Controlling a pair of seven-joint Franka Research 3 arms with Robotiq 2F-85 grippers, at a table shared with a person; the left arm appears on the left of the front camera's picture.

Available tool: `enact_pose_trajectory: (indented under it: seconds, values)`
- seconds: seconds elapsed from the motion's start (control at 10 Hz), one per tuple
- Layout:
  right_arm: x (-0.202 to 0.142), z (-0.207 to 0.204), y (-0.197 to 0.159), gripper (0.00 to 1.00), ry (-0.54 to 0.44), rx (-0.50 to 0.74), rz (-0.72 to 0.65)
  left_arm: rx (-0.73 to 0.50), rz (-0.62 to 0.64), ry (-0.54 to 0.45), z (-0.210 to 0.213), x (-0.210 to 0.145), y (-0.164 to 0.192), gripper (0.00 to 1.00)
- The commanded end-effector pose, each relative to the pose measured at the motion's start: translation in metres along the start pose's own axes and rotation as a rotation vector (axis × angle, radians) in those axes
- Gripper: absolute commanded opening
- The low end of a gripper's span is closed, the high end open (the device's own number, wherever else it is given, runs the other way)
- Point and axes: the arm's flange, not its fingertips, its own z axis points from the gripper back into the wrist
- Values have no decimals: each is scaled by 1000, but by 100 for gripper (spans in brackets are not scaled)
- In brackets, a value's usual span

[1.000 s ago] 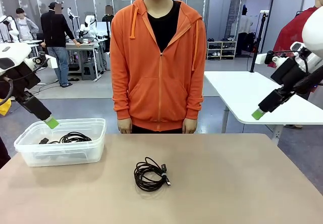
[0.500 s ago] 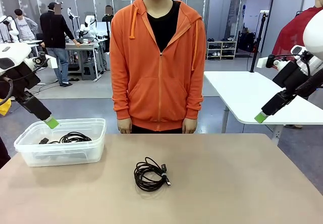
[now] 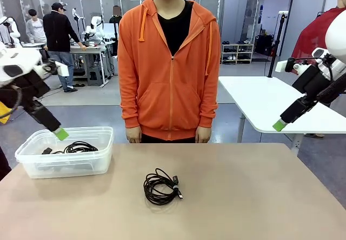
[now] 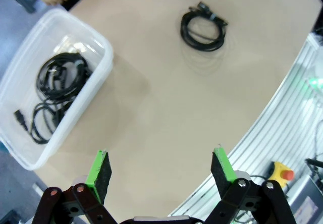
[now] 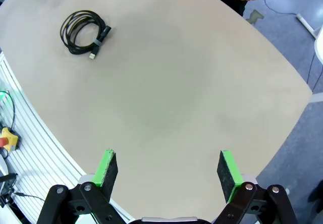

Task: Organize and store the cables.
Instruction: Place the USB Extension Cable into the Organizing box.

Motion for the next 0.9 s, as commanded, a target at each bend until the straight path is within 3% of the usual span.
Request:
enact_pose_trajectory:
  seconds: [0.0,0.5,0.8]
  values:
    - [0,1,1,100,-5,0,-18,-4,3,28,-21,43,-18,100]
    - [0,1,1,100,-5,0,-18,-26,-69,94,-68,116,-78,100]
    - [0,1,1,100,-5,0,-18,-32,-35,88,-84,137,-89,100]
